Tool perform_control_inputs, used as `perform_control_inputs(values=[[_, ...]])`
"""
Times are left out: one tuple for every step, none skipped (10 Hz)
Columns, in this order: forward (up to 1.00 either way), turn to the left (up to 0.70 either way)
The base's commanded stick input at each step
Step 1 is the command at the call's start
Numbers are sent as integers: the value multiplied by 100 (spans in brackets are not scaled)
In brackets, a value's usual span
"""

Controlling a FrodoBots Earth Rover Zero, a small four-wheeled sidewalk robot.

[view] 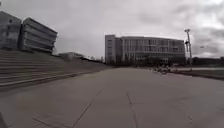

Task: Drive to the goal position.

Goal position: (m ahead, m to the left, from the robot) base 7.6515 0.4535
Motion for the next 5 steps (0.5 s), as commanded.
perform_control_inputs(values=[[70,0],[70,0],[70,0],[70,0],[70,0]])
